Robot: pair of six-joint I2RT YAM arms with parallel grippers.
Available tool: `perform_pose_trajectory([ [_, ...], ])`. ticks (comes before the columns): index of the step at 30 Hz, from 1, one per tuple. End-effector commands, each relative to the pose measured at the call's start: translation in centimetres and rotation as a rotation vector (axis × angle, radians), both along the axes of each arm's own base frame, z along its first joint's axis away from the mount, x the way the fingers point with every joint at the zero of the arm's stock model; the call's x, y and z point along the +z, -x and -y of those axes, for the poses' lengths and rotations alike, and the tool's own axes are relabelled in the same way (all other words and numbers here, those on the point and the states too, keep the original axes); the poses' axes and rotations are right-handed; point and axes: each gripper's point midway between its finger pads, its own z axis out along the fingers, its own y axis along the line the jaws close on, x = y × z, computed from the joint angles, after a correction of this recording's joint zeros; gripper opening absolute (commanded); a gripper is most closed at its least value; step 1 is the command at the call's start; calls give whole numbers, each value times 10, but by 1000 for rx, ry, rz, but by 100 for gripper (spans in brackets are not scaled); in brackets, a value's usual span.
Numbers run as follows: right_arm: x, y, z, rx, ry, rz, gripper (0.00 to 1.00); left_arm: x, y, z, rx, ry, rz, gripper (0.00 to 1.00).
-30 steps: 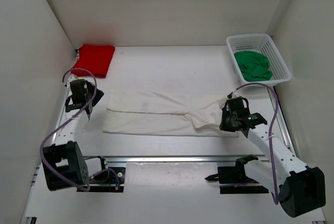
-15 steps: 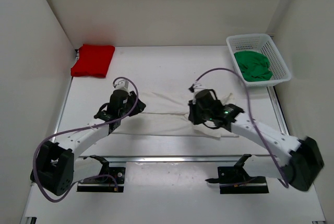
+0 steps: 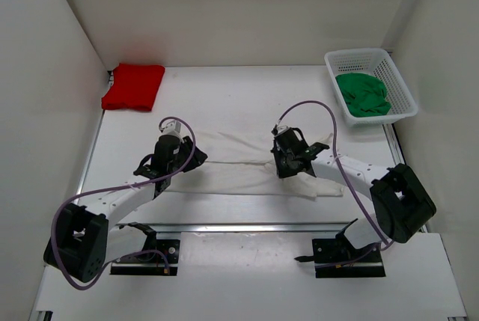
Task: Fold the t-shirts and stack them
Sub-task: Fold the other side of the tshirt into a rectangle
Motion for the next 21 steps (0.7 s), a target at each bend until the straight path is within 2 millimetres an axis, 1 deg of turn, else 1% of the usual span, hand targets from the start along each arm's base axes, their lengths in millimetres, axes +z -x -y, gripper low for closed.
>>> perform_pose_trajectory([
  [1, -5, -5, 18, -30, 46, 17, 5, 10, -2, 5, -19, 44, 33, 45],
  [2, -4, -7, 20, -37, 31, 21, 5, 7, -1, 4, -16, 41, 28, 45],
  [3, -7, -4, 20, -33, 31, 15, 6, 11, -4, 4, -16, 41, 41, 45],
  [6, -7, -5, 26, -45, 50, 24, 8, 11, -4, 3, -9, 43, 40, 46],
  [7, -10, -5, 28, -50, 58, 19, 9, 11, -4, 4, -9, 42, 40, 45],
  [8, -8, -5, 25, -34, 51, 22, 9, 8, -2, 3, -7, 39, 30, 45],
  [9, -6, -5, 23, -28, 43, 30, 9, 12, -2, 4, -13, 41, 41, 46],
  [12, -1, -2, 16, -2, 34, 53, 12, 6, -2, 2, -8, 44, 26, 45],
  [13, 1, -1, 11, 8, 22, 54, 13, 8, -2, 2, -7, 44, 33, 45],
  [14, 3, -1, 11, 3, 10, 51, 13, 6, -2, 1, -6, 42, 27, 45],
  [16, 3, 2, 8, 19, 10, 43, 15, 8, -3, 0, 2, 43, 35, 45],
  [17, -1, 5, 9, 29, 16, 29, 16, 7, -1, 3, -13, 44, 29, 45],
  [18, -1, 4, 12, 23, 17, 20, 16, 9, -4, 0, -1, 46, 35, 45],
  [20, -7, 5, 17, 9, 40, 6, 17, 10, -3, 2, -5, 49, 32, 45],
  [21, -12, 9, 17, 21, 44, -16, 17, 11, -5, 0, 2, 49, 41, 45],
])
